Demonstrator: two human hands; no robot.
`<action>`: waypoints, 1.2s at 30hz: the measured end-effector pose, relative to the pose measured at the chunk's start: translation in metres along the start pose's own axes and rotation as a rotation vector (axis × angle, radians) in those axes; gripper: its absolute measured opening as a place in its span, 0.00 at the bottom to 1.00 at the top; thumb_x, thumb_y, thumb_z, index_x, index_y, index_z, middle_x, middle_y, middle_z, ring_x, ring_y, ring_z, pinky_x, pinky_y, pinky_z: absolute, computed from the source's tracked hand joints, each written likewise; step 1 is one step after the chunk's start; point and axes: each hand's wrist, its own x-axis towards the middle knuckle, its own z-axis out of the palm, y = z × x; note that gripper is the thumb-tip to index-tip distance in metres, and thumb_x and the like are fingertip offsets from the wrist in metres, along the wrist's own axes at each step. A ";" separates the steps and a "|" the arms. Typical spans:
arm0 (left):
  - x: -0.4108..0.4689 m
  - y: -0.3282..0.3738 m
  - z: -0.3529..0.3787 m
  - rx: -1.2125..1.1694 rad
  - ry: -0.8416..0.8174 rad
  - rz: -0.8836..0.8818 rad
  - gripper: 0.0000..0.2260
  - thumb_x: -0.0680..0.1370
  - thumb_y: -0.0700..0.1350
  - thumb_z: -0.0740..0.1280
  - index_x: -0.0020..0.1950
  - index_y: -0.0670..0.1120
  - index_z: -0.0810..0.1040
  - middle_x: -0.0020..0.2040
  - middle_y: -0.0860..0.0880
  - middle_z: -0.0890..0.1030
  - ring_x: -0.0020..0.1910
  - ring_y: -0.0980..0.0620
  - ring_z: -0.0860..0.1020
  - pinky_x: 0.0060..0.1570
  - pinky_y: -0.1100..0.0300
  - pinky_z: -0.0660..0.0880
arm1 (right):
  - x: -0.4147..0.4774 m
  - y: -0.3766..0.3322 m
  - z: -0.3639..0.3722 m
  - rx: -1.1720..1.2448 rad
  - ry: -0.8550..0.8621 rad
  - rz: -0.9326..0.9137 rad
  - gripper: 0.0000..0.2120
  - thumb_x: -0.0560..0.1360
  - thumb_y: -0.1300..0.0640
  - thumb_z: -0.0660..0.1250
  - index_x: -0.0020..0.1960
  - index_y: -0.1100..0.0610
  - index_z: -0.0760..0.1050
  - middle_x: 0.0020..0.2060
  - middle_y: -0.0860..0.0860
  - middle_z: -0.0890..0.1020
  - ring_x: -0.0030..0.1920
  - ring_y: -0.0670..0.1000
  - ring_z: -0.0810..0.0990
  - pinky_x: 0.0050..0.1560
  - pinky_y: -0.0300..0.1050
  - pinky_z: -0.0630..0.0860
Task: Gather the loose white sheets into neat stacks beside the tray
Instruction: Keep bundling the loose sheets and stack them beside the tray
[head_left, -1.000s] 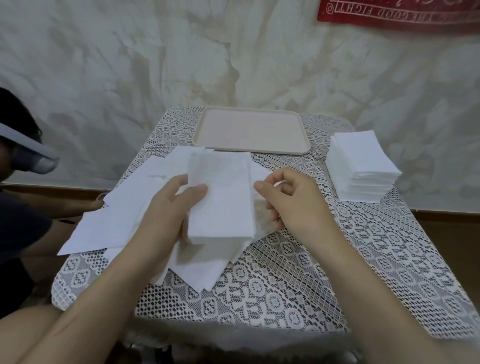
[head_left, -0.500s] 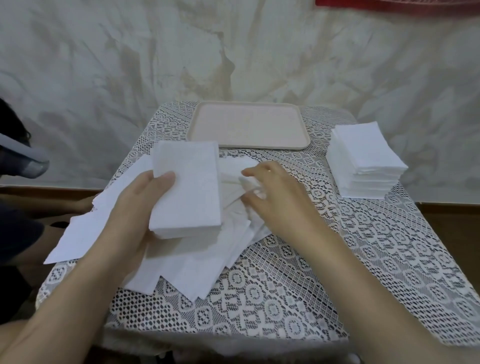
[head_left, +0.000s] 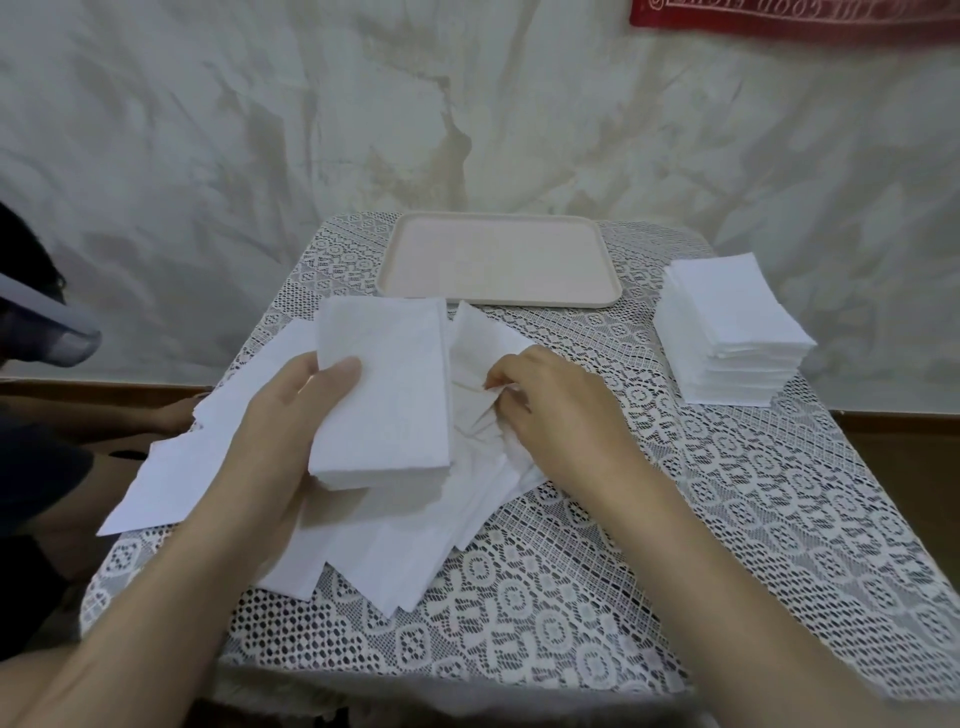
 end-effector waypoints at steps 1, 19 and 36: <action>0.000 0.000 0.000 0.001 -0.002 0.000 0.08 0.79 0.55 0.70 0.54 0.53 0.84 0.48 0.47 0.86 0.44 0.49 0.83 0.40 0.55 0.78 | -0.002 0.001 -0.001 -0.012 0.000 -0.002 0.11 0.82 0.54 0.61 0.61 0.48 0.79 0.56 0.46 0.79 0.50 0.54 0.82 0.50 0.53 0.78; -0.006 -0.001 0.018 -0.003 0.032 0.001 0.09 0.82 0.53 0.67 0.60 0.51 0.81 0.47 0.51 0.87 0.44 0.52 0.85 0.39 0.56 0.80 | -0.056 0.029 -0.033 0.033 -0.015 0.135 0.15 0.84 0.44 0.60 0.55 0.48 0.83 0.46 0.44 0.84 0.44 0.47 0.82 0.49 0.50 0.80; -0.006 -0.002 0.014 0.014 -0.010 0.003 0.16 0.75 0.56 0.70 0.60 0.51 0.83 0.52 0.46 0.87 0.47 0.48 0.86 0.49 0.49 0.78 | -0.014 0.055 -0.030 0.197 -0.083 0.355 0.17 0.77 0.45 0.71 0.62 0.50 0.78 0.55 0.47 0.79 0.55 0.51 0.78 0.52 0.46 0.73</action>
